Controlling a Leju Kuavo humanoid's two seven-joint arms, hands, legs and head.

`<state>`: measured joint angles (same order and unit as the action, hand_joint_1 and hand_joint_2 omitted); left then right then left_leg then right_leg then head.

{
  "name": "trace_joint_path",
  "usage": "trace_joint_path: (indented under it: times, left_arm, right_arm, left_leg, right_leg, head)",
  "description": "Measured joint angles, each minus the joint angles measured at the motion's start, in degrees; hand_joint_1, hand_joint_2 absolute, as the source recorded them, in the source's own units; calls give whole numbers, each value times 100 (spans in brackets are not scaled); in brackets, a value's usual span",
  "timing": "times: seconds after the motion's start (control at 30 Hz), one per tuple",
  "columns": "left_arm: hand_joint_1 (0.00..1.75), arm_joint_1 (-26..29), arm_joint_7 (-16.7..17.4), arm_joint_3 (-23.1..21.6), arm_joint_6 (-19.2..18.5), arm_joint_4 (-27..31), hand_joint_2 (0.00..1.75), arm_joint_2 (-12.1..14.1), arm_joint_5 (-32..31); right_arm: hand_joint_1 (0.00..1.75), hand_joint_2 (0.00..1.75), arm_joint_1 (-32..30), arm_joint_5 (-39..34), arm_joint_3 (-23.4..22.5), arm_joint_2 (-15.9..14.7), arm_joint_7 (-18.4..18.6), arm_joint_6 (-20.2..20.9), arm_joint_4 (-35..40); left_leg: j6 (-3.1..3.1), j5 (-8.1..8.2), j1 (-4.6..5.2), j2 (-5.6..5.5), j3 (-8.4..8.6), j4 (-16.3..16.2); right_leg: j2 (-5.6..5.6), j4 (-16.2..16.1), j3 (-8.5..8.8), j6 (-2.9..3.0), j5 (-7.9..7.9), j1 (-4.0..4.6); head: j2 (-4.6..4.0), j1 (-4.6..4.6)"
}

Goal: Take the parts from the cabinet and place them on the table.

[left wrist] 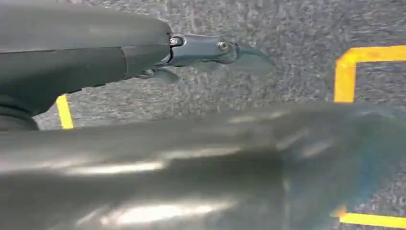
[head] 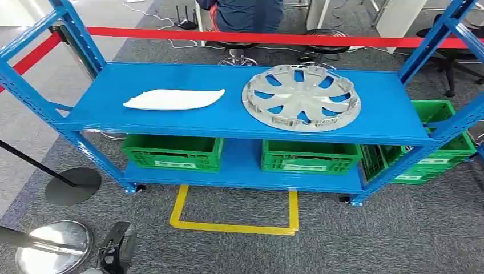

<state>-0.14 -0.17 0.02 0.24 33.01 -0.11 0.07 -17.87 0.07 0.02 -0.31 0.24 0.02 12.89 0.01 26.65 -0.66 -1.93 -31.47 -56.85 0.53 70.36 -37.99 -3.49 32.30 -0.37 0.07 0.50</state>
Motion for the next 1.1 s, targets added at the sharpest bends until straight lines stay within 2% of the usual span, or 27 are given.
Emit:
trace_joint_path:
  times: [0.03,0.07,0.1,0.13,0.2,0.27,0.3,0.37,0.4,0.43,0.47,0.5,0.53,0.57,0.6,0.7,0.77,0.8,0.83,0.87,0.9,0.93,0.97,1.0,1.03,1.07,1.1]
  left_arm:
    - [0,81,0,0,0,-22,0,-4,0]
    - [0,194,2,0,-2,-88,0,-9,0]
    - [0,329,2,2,0,-207,0,-4,0]
    - [0,489,2,0,0,-375,0,-7,0]
    - [0,822,9,0,0,-711,0,-11,0]
    - [0,1167,20,-2,-2,-1052,0,-17,0]
    - [0,1345,20,-5,-2,-1267,0,-28,0]
    - [0,1614,20,-5,0,-1651,0,-2,0]
    - [0,1733,20,-5,0,-1811,0,2,0]
    - [0,1816,20,-5,0,-1904,0,4,0]
    - [0,1856,20,-5,0,-1950,0,9,0]
    - [0,1827,20,-5,0,-1954,0,11,0]
    - [0,1731,20,-3,0,-1939,0,15,0]
    - [0,1617,20,-2,0,-1880,0,15,0]
    - [0,1467,17,-5,0,-1781,0,9,0]
    - [0,959,9,-5,-2,-1293,0,-4,0]
    - [0,609,7,-5,-2,-882,0,-22,0]
    - [0,455,0,-5,-2,-690,0,-20,0]
    - [0,312,0,-2,0,-498,0,-15,0]
    - [0,173,0,0,0,-294,0,-9,0]
    - [0,61,0,0,0,-161,0,-2,0]
    - [0,-15,0,2,0,-55,0,0,0]
    - [0,-46,0,2,0,2,0,4,0]
    - [0,-40,0,2,0,24,0,4,0]
    - [0,6,0,2,0,22,0,2,0]
    - [0,114,2,2,0,-26,0,-6,0]
    - [0,253,2,2,-2,-133,0,-4,0]
  right_arm:
    - [0,0,83,0,0,0,-4,0,41]
    - [0,0,204,0,0,0,-13,0,123]
    - [0,0,366,0,0,9,-15,4,248]
    - [0,0,550,0,0,11,-24,2,397]
    - [0,0,880,0,0,11,-24,4,768]
    - [0,0,1209,0,0,15,-26,4,1133]
    - [0,0,1370,0,-2,13,-26,2,1358]
    - [0,0,1658,0,-4,9,-28,-4,1747]
    - [0,0,1765,0,-4,9,-28,-4,1899]
    - [0,0,1822,-2,-4,9,-28,-4,1984]
    - [0,0,1849,0,-4,9,-28,-4,2029]
    - [0,0,1828,-2,-4,9,-28,-2,2028]
    - [0,0,1754,-2,-4,9,-24,-2,2003]
    - [0,0,1658,-2,-4,9,-24,-2,1935]
    - [0,0,1533,-2,-4,9,-15,0,1829]
    - [0,0,1021,0,-2,11,-7,0,1333]
    - [0,0,650,-2,-4,9,0,2,913]
    - [0,0,490,-2,-2,11,0,2,727]
    - [0,0,354,0,0,11,0,4,524]
    - [0,0,211,0,0,11,2,4,340]
    - [0,0,90,0,0,9,4,4,177]
    - [0,0,3,-2,0,0,4,2,60]
    - [0,0,-41,0,0,0,4,2,-4]
    - [0,0,-42,0,0,0,2,0,-26]
    - [0,0,12,0,0,0,-2,2,-22]
    - [0,0,113,0,0,0,-2,2,29]
    - [0,0,257,0,0,0,-13,2,158]
  left_leg:
    - [-21,22,-10,5,31,0]
    - [-55,44,-2,24,60,-1]
    - [-89,70,29,48,48,-1]
    - [-108,74,33,50,55,1]
    - [-152,49,17,58,81,40]
    - [-216,114,7,66,92,-11]
    - [-234,297,15,88,-18,-245]
    - [-257,770,12,106,-465,-1158]
    - [-263,932,15,108,-692,-1612]
    - [-264,939,14,109,-808,-1812]
    - [-263,796,13,111,-787,-1728]
    - [-259,548,10,114,-661,-1412]
    - [-251,262,8,123,-433,-912]
    - [-245,46,6,137,-172,-407]
    - [-239,15,5,150,43,-61]
    - [-131,46,33,128,38,-1]
    - [-46,1,-12,116,58,46]
    - [-28,3,-15,104,58,46]
    - [-3,5,-12,90,55,46]
    - [6,10,-3,76,53,45]
    - [11,14,7,47,53,41]
    - [14,17,12,27,57,40]
    - [17,23,13,19,64,40]
    - [15,30,13,13,74,40]
    - [2,41,8,10,93,40]
    - [-21,59,1,13,123,40]
    - [-55,82,11,31,132,40]
  right_leg:
    - [-7,-549,263,6,-278,-5]
    - [-12,-1069,534,4,-483,-22]
    - [6,-1115,637,54,-451,10]
    - [-7,-1144,616,122,-479,2]
    - [2,-1141,599,179,-462,29]
    - [13,-1193,623,262,-507,-15]
    - [27,-1194,621,297,-503,-16]
    - [74,-1194,606,317,-504,-11]
    - [101,-1193,603,321,-501,-9]
    - [116,-1193,608,321,-501,-10]
    - [130,-1193,617,321,-499,-14]
    - [131,-1193,627,315,-495,-19]
    - [122,-1193,641,299,-486,-28]
    - [106,-1193,658,276,-472,-31]
    - [79,-1190,601,237,-446,5]
    - [50,-1232,639,147,-435,3]
    - [33,-1217,667,79,-405,-2]
    - [22,-1049,593,52,-269,4]
    - [12,-689,416,38,-53,-1]
    - [4,-168,164,22,207,-10]
    - [4,325,-85,12,402,-10]
    - [4,621,-250,9,464,-10]
    - [5,596,-270,11,363,-9]
    - [4,328,-162,20,157,-10]
    - [3,-126,52,30,-107,-11]
    - [-2,-717,348,47,-387,-13]
    - [-9,-1165,573,60,-475,-16]
  head:
    - [0,0]
    - [0,-4]
    - [0,-13]
    - [0,7]
    - [0,0]
    - [0,-2]
    - [0,31]
    - [0,28]
    - [0,35]
    - [0,31]
    - [0,33]
    - [0,33]
    - [0,28]
    - [0,35]
    - [0,39]
    - [0,17]
    - [0,22]
    - [0,-11]
    - [0,-24]
    - [0,-13]
    - [0,-24]
    - [0,-15]
    - [0,-20]
    - [0,-18]
    - [0,-20]
    - [0,-20]
    - [0,-24]
